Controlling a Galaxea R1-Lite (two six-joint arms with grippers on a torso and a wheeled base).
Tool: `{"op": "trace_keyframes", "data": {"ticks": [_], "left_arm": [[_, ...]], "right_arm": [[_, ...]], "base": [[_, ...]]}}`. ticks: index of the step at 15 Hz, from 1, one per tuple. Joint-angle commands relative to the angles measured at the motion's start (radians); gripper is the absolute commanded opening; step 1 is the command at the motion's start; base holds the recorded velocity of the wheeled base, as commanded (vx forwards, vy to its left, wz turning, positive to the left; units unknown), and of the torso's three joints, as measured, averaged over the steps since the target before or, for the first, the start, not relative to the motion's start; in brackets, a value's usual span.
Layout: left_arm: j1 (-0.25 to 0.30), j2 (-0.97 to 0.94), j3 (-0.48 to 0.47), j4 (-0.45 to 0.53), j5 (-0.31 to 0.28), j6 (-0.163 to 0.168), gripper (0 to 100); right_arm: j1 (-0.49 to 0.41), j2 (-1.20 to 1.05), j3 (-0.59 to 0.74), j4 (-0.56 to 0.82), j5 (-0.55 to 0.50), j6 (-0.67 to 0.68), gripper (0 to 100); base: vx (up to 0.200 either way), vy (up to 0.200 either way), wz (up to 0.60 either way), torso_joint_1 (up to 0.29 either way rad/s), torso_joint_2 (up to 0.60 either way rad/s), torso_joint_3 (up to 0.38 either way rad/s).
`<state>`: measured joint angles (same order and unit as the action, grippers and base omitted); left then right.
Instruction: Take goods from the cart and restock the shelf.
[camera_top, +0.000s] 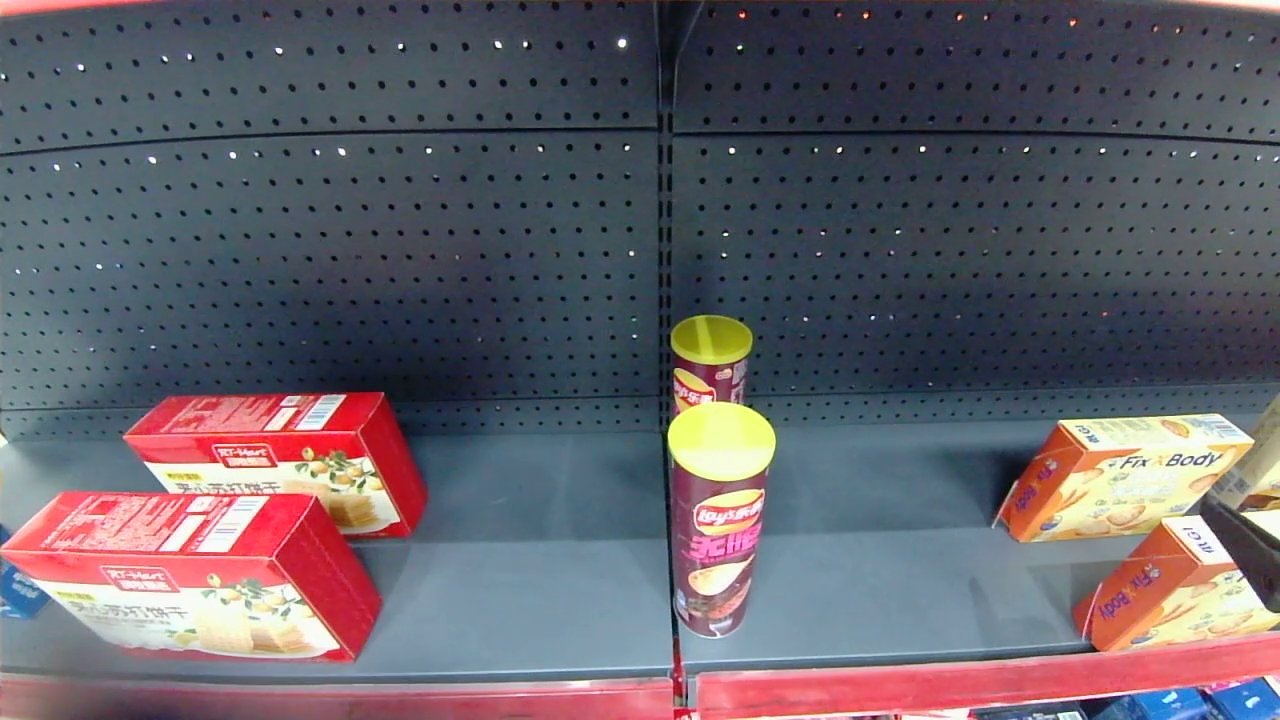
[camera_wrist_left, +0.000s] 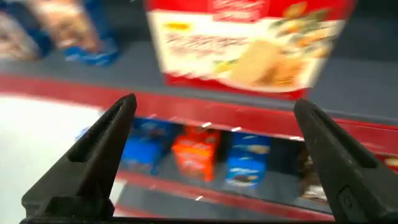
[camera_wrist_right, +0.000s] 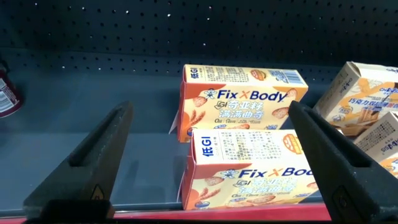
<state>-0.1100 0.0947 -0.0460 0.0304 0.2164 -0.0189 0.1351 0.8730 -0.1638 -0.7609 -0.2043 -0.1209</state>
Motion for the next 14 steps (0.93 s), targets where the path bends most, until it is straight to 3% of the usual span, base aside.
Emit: {"op": "trace_keyframes", "data": {"ticks": [1, 4, 14], "left_arm": [[0.001, -0.006, 0.028, -0.012, -0.121, -0.009, 100], [0.0, -0.006, 0.044, -0.029, -0.207, 0.016, 100], [0.026, -0.004, 0.044, -0.029, -0.206, 0.011, 100]], "right_arm": [[-0.003, -0.005, 0.004, 0.0, 0.0, 0.0, 100], [-0.003, -0.005, 0.01, -0.002, 0.002, 0.0, 100], [-0.003, -0.069, 0.004, 0.021, -0.006, -0.005, 100]], "base": [[0.0, 0.0, 0.0, 0.0, 0.0, 0.0], [0.0, 0.0, 0.0, 0.0, 0.0, 0.0], [0.0, 0.0, 0.0, 0.0, 0.0, 0.0]]}}
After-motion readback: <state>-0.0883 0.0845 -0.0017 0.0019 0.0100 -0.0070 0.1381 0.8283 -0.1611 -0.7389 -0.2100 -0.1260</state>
